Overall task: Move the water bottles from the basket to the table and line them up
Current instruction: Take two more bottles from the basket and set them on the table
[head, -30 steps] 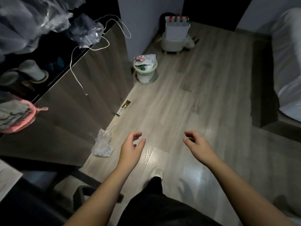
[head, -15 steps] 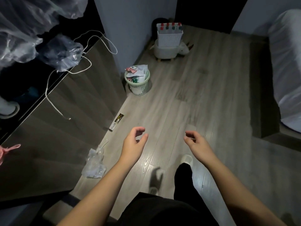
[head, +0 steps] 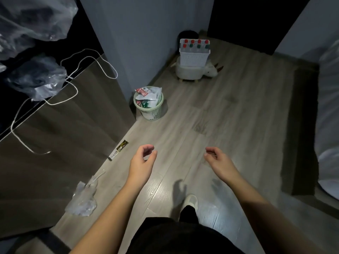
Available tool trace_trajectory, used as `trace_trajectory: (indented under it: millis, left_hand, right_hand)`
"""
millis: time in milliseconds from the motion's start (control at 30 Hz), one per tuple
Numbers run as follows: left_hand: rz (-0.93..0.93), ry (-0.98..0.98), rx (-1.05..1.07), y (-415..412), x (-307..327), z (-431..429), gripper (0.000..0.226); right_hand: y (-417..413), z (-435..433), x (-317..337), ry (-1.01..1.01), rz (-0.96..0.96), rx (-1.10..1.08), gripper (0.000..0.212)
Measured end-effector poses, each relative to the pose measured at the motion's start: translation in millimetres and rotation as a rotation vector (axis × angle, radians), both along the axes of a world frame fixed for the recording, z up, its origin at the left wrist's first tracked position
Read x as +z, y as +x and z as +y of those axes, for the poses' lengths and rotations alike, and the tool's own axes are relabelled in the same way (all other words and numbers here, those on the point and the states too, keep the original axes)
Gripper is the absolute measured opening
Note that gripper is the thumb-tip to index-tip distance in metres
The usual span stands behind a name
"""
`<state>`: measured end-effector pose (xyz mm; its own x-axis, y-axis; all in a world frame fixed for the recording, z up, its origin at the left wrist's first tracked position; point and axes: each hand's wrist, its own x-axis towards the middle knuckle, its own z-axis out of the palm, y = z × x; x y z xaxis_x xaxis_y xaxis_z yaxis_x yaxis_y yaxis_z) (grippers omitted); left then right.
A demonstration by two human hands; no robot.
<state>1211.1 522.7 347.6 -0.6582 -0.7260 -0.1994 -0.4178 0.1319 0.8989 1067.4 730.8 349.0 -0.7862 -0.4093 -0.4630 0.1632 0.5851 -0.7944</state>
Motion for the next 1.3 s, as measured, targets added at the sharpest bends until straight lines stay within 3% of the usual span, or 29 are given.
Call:
trace_trajectory:
  millis: [433,833,1300]
  left_hand:
    - [0.037,0.008,0.011,-132,4,-20,0.016]
    - [0.013,0.082,-0.053,-301,-26,-141,0.018]
    - [0.062,0.018,-0.243,-489,-9,-240,0.017]
  right_hand:
    - [-135,-29,2,-0.014,-0.007,0.009,0.035]
    - [-288,-138,-4,0.096,0.087,0.042,0.039]
    - [-435,-203,1,0.107,0.071,-0.135,0.037]
